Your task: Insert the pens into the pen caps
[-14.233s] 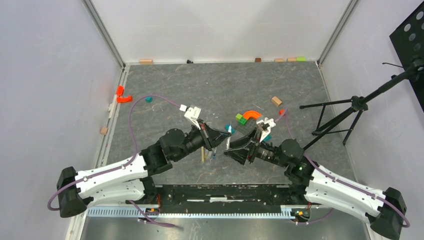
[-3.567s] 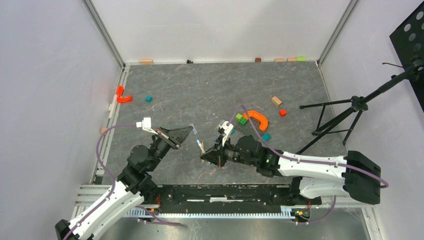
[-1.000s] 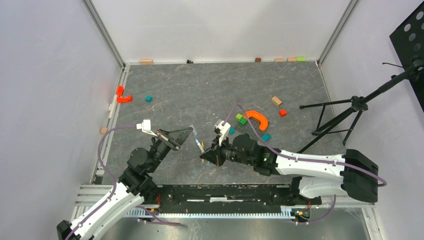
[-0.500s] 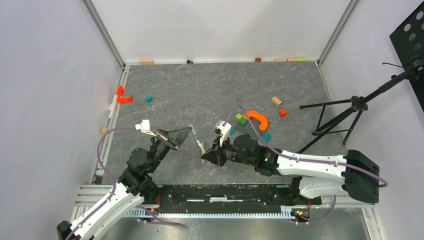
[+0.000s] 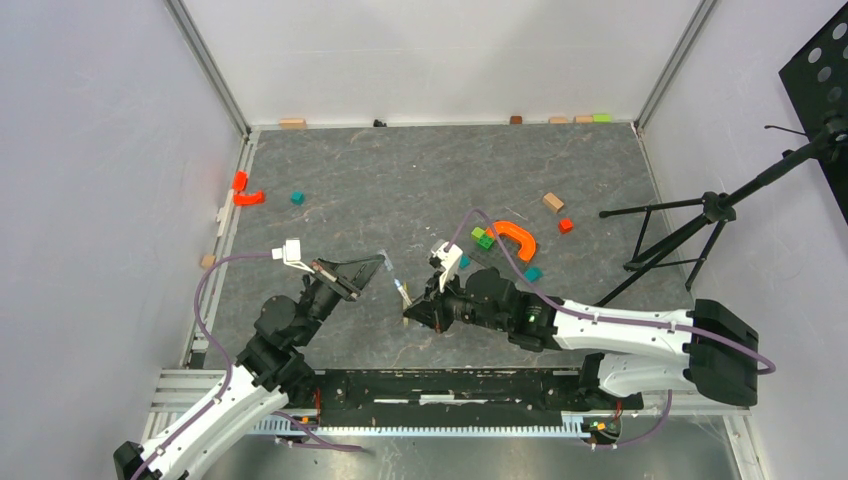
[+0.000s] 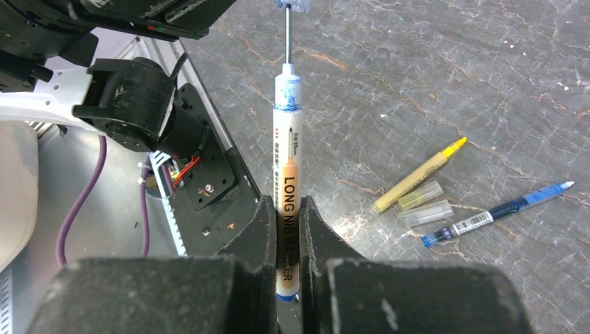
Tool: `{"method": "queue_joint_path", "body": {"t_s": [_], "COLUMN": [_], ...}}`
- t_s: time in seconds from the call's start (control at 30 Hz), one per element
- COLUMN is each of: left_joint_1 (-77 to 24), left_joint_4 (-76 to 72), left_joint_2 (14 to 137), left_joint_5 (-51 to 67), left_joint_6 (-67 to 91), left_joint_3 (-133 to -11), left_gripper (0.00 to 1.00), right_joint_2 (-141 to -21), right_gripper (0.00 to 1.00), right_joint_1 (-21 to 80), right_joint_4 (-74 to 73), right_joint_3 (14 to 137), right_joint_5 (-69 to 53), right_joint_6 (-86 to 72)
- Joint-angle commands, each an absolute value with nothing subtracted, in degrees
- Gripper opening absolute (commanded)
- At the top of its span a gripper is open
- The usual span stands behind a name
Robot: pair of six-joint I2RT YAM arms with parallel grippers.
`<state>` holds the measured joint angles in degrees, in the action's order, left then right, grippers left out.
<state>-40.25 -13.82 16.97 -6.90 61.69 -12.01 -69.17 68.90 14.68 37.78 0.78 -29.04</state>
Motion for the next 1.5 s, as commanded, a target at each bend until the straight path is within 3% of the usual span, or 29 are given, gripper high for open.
{"method": "queue_joint_path", "body": {"t_s": [0.0,1.1,1.47], "left_joint_1": [-40.25,-40.28,-40.25], "left_joint_4": [-15.34,-13.62,-15.19], "left_joint_2": [17.15,17.84,18.82], "left_joint_5": [-5.81,-4.54,-4.66], "left_joint_6": [61.57,53.68,55.44], "left_joint_3": [-12.66,-12.08,-11.25], "left_gripper": [0.02,0.02,0.02], "right_joint_2": [-69.92,-73.45,-74.87], "right_gripper": [0.0,0.0,0.0], "right_joint_1": [68.99,68.01,67.66], "right_joint_4": [13.32,5.3,10.35], "right_joint_3": [41.79,51.15,50.54], "right_joint_5": [3.05,2.46,5.32], "right_joint_6": [-28.04,-27.85,-26.79]}}
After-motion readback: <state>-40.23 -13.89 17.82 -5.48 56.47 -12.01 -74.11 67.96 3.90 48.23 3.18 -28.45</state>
